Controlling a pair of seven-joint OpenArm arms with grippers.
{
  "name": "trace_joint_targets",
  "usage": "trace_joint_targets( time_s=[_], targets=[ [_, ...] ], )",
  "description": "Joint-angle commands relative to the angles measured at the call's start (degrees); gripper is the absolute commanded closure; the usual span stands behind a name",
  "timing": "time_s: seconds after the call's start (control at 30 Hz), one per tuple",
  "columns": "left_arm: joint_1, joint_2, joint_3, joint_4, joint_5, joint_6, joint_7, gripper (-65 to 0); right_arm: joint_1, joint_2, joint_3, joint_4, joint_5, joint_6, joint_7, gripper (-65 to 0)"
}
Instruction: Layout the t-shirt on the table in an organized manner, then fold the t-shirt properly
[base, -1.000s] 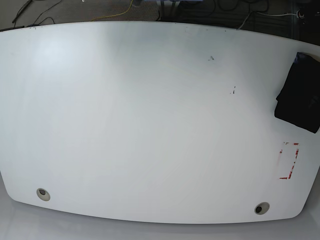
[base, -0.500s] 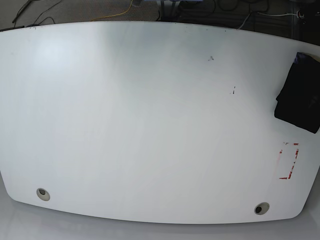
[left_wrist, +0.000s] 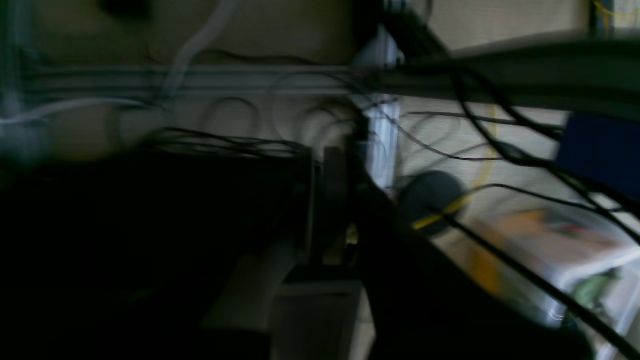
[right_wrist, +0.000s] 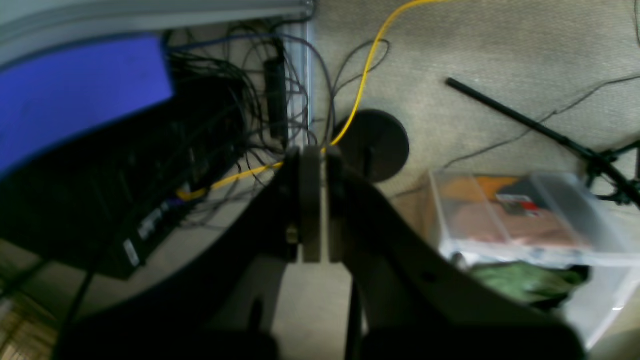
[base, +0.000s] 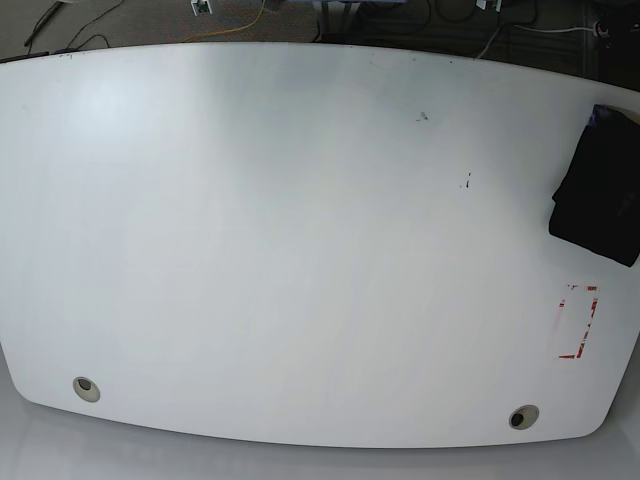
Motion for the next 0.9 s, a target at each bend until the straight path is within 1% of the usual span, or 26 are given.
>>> trace_joint_targets(
  time_s=[0.0,0.2,0.37,0.43,0.5,0.53,0.63,0.7,0.87],
  targets=[
    [-2.9,-0.7,-0.2,-4.4,0.6,0.1,-1.2,-1.6,2.2,0.4,0.1,-3.7,0.0,0.4,0.5,-1.9],
    [-9.0,-0.7,-0.2,-13.6,4.6,0.2,-1.2,-1.6,7.6,1.6,0.1,-11.3,-0.8,0.4,0.7,-1.9],
    [-14.2,-0.7,-0.2,-21.1,7.8,0.7,-1.1,-1.8,11.6,1.6,0.1,-17.7,-4.5,0.4,5.3,-1.9],
    [-15.7,-0.7,-0.2,-23.4,8.8,2.2,-1.1,-1.8,13.1,1.6,0.1,-20.5,-5.6,0.3,6.6,-1.9],
    [-16.9,-0.7,-0.2,-25.7,9.8,4.7,-1.1,-1.8,14.9,1.6,0.2,-23.5,-6.3,0.3,7.5,-1.9],
    [-17.8,-0.7,-0.2,-27.0,10.6,6.8,-1.1,-1.8,16.1,1.7,0.2,-25.9,-6.5,0.3,8.0,-1.9],
    [-20.2,-0.7,-0.2,-29.4,12.5,9.8,-1.1,-1.9,18.7,1.9,0.2,-29.8,-6.5,0.3,8.6,-1.9],
    [-21.8,-0.7,-0.2,-31.3,13.0,10.7,-1.0,-2.7,19.9,1.9,0.2,-31.3,-6.5,0.3,8.6,-1.9],
    [-24.9,-0.7,-0.2,-36.4,13.2,12.5,-0.9,-9.5,21.6,1.9,0.2,-32.1,-6.6,0.1,8.6,-1.9]
  ],
)
